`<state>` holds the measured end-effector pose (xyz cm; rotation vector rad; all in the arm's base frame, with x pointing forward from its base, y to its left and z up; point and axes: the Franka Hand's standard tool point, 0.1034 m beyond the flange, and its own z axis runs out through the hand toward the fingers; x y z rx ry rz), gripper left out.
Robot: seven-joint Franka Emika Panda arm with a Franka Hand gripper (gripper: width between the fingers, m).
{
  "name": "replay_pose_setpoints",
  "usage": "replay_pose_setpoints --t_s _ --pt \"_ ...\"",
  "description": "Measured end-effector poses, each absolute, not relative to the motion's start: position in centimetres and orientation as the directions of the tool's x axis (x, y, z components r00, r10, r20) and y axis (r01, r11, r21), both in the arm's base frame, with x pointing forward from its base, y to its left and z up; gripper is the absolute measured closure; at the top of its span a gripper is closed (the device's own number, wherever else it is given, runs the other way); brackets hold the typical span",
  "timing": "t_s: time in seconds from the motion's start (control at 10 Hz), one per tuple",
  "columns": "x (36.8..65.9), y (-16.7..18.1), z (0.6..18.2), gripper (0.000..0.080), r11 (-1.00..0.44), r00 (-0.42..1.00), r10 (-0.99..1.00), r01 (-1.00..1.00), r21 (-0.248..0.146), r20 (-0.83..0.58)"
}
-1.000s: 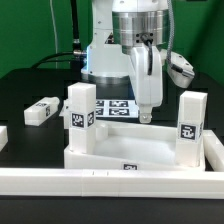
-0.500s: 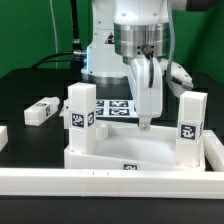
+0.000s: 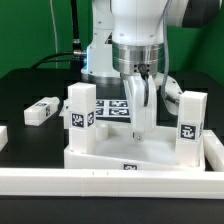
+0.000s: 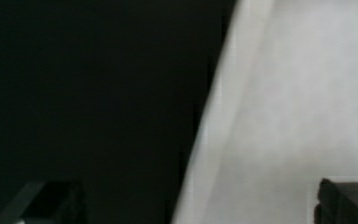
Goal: Assemble desk
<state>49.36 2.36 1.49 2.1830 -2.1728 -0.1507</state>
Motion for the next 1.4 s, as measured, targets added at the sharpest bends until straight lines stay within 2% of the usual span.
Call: replay_pose_setpoints --t_s 0.3,0.4,0.5,0.6,0.7,0.8,0.9,1.4 --pt "49.4 2.1 1.1 0.015 -0.036 0.033 -0.999 -0.993 0.115 -0.028" --pt "49.4 1.9 1.1 0.0263 -0.043 0.04 -0.999 -0.992 0.116 -0.027" --pt "49.4 1.8 1.1 0.0263 -0.054 0.051 -0.998 -0.992 0.116 -0.028" --pt "49.4 1.7 1.1 0.0431 -0.064 0.062 -0.998 -0.991 0.116 -0.028" --pt "49.4 1.7 1.0 0.0431 -0.071 0.068 -0.997 -0.991 0.117 -0.029" --pt "49.4 1.7 1.0 0.0598 -0.071 0.068 -0.997 -0.991 0.117 -0.029" --pt "49.6 1.4 1.1 0.0714 -0.066 0.064 -0.998 -0.992 0.108 -0.024" --pt "49.7 1.2 1.2 0.0716 -0.063 0.061 -0.998 -0.993 0.104 -0.021"
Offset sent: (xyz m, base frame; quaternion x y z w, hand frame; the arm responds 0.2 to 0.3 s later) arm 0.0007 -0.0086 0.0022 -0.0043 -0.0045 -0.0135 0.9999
